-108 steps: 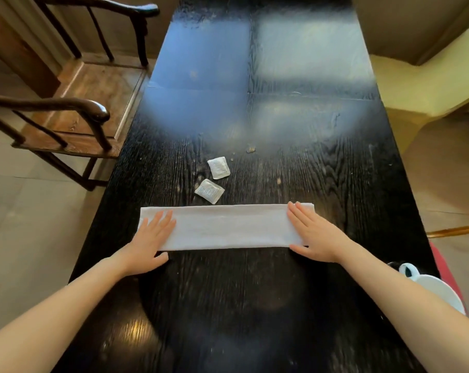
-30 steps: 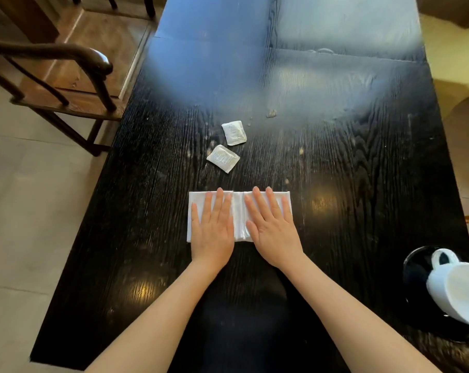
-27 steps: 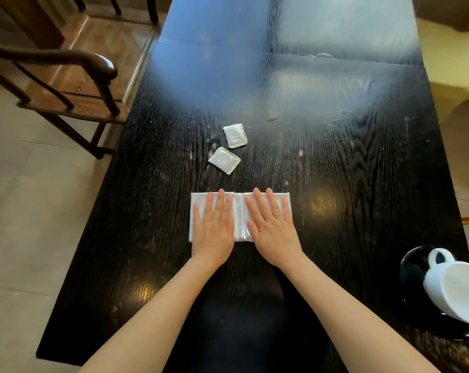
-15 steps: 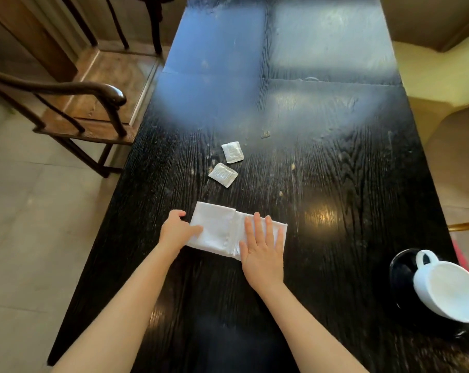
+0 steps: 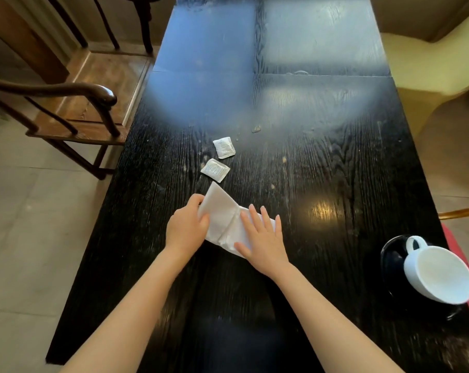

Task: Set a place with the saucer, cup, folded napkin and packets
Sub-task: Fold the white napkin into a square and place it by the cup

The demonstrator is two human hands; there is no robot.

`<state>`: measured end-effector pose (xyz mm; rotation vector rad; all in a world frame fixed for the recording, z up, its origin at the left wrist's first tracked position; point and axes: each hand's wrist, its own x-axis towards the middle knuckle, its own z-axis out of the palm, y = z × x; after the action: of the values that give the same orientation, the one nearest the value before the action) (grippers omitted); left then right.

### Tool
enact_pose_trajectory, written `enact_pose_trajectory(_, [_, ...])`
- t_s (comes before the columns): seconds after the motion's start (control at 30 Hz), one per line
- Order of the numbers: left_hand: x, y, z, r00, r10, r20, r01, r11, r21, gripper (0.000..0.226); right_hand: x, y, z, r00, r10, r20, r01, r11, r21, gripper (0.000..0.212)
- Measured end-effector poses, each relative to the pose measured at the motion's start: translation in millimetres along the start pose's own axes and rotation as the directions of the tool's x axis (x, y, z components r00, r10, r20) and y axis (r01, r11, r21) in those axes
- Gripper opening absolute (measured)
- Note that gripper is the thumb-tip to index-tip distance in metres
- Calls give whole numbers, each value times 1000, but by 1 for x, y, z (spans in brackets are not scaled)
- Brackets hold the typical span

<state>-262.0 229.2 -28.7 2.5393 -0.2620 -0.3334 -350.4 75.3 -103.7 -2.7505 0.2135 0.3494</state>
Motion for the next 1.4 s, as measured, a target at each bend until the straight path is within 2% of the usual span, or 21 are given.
enact_pose_trajectory(0.07, [-9, 15, 5, 990, 68, -124, -58, 995, 82, 24, -3, 1, -17, 996, 51, -78, -24, 949, 313, 49])
enact_pose_trajectory(0.13, [-18, 28, 14, 970, 121, -209, -103, 990, 96, 22, -4, 2, -37, 955, 234, -182, -74, 782, 619, 31])
enact_pose_trajectory(0.17, [-23, 34, 19, 964, 134, -232, -114, 989, 97, 22, -2, 2, -47, 941, 324, -101, -142, 646, 750, 29])
enact_pose_trajectory(0.2, [-28, 38, 26, 957, 149, -248, -126, 986, 107, 24, 2, 2, -55, 931, 358, 74, -241, 449, 860, 33])
enact_pose_trajectory(0.27, [-38, 43, 41, 949, 177, -260, -155, 982, 106, 28, 13, 3, -65, 887, 225, 402, -424, 57, 904, 50])
enact_pose_trajectory(0.3, [-43, 45, 49, 947, 195, -255, -178, 980, 90, 27, 17, 6, -69, 868, 156, 472, -472, -38, 881, 56])
enact_pose_trajectory(0.33, [-48, 44, 57, 944, 222, -242, -208, 975, 83, 25, 21, 11, -72, 860, 119, 497, -493, -62, 868, 57])
enact_pose_trajectory(0.37, [-51, 43, 66, 940, 259, -223, -242, 965, 97, 24, 22, 16, -76, 862, 113, 494, -491, -52, 870, 54])
enact_pose_trajectory(0.43, [-58, 38, 86, 920, 356, -161, -324, 925, 198, 35, 22, 26, -81, 892, 125, 435, -445, 69, 893, 41])
enact_pose_trajectory(0.5, [-64, 34, 102, 911, 406, -75, -371, 884, 285, 46, 19, 35, -82, 931, 111, 347, -364, 282, 888, 28])
enact_pose_trajectory(0.57, [-69, 32, 113, 916, 401, 1, -377, 861, 340, 50, 19, 44, -76, 958, 113, 262, -283, 503, 817, 29])
enact_pose_trajectory(0.63, [-71, 31, 121, 926, 373, 53, -364, 850, 381, 54, 18, 47, -68, 979, 118, 164, -200, 663, 721, 30])
enact_pose_trajectory(0.83, [-72, 29, 137, 944, 275, 181, -326, 863, 385, 52, 12, 45, -56, 989, 114, -89, -49, 846, 530, 24])
enact_pose_trajectory(0.9, [-73, 29, 137, 941, 260, 217, -319, 895, 310, 58, 11, 49, -48, 989, 89, -119, -19, 867, 497, 21])
enact_pose_trajectory(0.97, [-69, 29, 127, 948, 273, 161, -290, 953, 91, 63, 9, 53, -39, 987, 87, -139, -5, 865, 502, 21])
enact_pose_trajectory(1.03, [-56, 28, 109, 981, 193, 6, -192, 978, -79, 61, 7, 53, -34, 983, 94, -157, -1, 862, 506, 22])
enact_pose_trajectory(1.1, [-34, 25, 92, 994, 25, -108, -37, 993, -109, 57, 6, 51, -32, 978, 99, -185, 8, 864, 503, 22])
enact_pose_trajectory(1.17, [-10, 27, 82, 984, -169, 54, 175, 975, -138, 58, 6, 51, -32, 974, 114, -197, 4, 855, 519, 22])
enact_pose_trajectory(1.2, [1, 28, 80, 964, -202, 173, 224, 967, -118, 57, 6, 50, -32, 974, 129, -189, -8, 845, 535, 22])
enact_pose_trajectory(1.3, [18, 38, 72, 907, -192, 374, 257, 958, -131, 43, 7, 48, -30, 965, 194, -176, -56, 809, 586, 18])
enact_pose_trajectory(1.4, [14, 46, 58, 887, -123, 445, 310, 873, -378, 29, 5, 41, -41, 905, 399, -145, -180, 670, 720, 27])
